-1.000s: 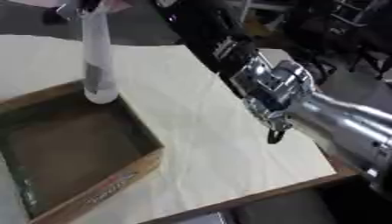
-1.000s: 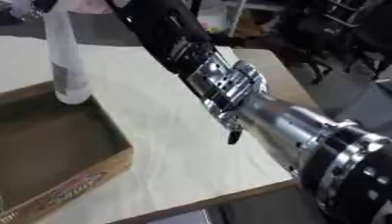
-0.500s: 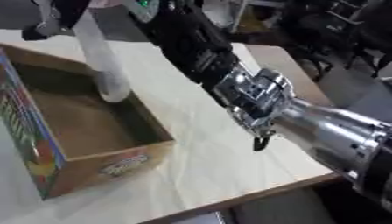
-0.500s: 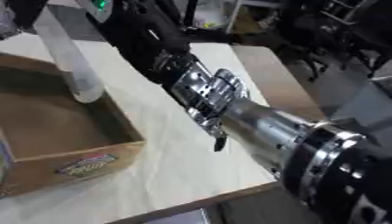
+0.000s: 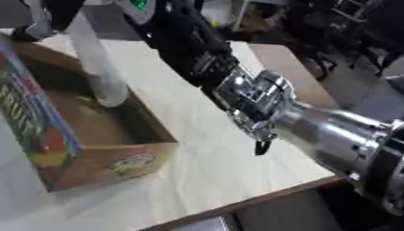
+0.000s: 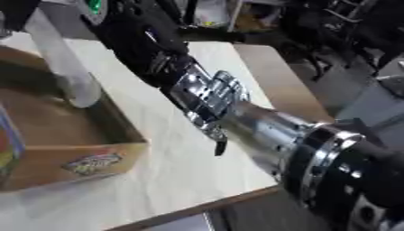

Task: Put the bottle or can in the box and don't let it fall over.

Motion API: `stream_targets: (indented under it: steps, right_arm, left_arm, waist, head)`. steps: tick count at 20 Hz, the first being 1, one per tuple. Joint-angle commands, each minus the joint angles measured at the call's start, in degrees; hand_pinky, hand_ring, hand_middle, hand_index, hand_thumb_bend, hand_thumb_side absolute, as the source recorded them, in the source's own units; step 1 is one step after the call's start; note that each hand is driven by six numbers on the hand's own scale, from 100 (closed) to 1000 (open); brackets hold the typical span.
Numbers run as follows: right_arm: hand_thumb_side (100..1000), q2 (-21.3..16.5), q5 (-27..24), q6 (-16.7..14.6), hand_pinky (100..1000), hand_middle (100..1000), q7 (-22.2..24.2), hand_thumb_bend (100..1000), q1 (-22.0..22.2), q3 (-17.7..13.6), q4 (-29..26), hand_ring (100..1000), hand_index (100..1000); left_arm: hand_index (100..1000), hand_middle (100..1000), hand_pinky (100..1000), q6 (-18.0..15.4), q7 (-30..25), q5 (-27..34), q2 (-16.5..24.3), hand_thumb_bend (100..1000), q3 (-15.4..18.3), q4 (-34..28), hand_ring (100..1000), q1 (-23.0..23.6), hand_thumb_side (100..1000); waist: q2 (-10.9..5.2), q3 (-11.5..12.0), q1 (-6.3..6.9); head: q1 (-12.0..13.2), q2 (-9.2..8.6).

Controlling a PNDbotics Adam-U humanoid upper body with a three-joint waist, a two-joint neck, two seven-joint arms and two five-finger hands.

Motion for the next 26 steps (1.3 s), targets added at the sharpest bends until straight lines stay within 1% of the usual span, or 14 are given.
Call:
stream_targets:
  steps: [1, 5, 8, 15, 21, 24, 26]
  right_arm:
    - [408, -1.8, -1.1, 0.4, 160, 395, -1.0, 424, -1.9, -0.1, -2.4, 436, 210]
    - [391, -2.0, -3.2, 1.3, 161, 397, -1.1, 413, -2.3, 0.4, -3.8, 438, 213]
    - [370, -1.9, -5.7, 2.6, 160, 404, -0.4, 394, -2.3, 0.6, -4.4, 441, 215]
    - [333, -1.1, -9.8, 5.1, 159, 418, 1.5, 355, -1.2, 1.1, -6.6, 449, 222]
    - [298, -0.1, -11.4, 7.3, 158, 429, 2.2, 322, 0.2, 0.8, -7.4, 454, 229]
    - [258, 0.3, -12.6, 8.4, 174, 451, 2.3, 270, 0.8, 0.5, -7.6, 471, 255]
    - [201, 0.8, -13.3, 9.2, 220, 487, 1.9, 173, 1.3, 0.4, -7.7, 508, 309]
  left_arm:
    - [885, 877, 700, 0.1, 0.1, 0.6, 0.9, 269, 0.4, -1.0, 499, -0.2, 761]
    - [885, 877, 701, 0.2, 0.0, 1.3, 0.9, 270, 0.5, -1.0, 503, -0.1, 759]
    - [885, 876, 701, 0.2, 0.1, 1.5, 0.9, 270, 0.6, -1.0, 502, -0.2, 758]
    - [885, 877, 700, 0.3, -0.2, 1.4, 0.6, 272, 0.7, -1.0, 494, -0.8, 763]
    - [886, 877, 700, 0.4, 0.0, 0.9, 0.2, 273, 0.8, -1.0, 492, -1.3, 765]
    - [886, 878, 701, 0.3, 0.1, 0.8, 0.2, 273, 0.9, -1.0, 490, -1.4, 766]
    - [888, 879, 701, 0.2, 0.2, 0.7, 0.1, 273, 0.9, -1.0, 492, -1.5, 766]
  waist:
    - [-1.63, -0.2, 1.44]
    - [-2.38, 0.0, 1.93]
    - [-2.57, 0.1, 2.03]
    - [-1.60, 0.2, 1.50]
    - [-0.67, 0.5, 1.08]
    - [-0.40, 0.6, 1.07]
    - [-0.22, 0.5, 1.10]
  head:
    - [-0.3, 0.94]
    - [-0.7, 1.12]
    - [-0.9, 1.13]
    - [-1.4, 1.14]
    - [-1.9, 1.14]
    - [-2.2, 1.14]
    - [-2.4, 1.14]
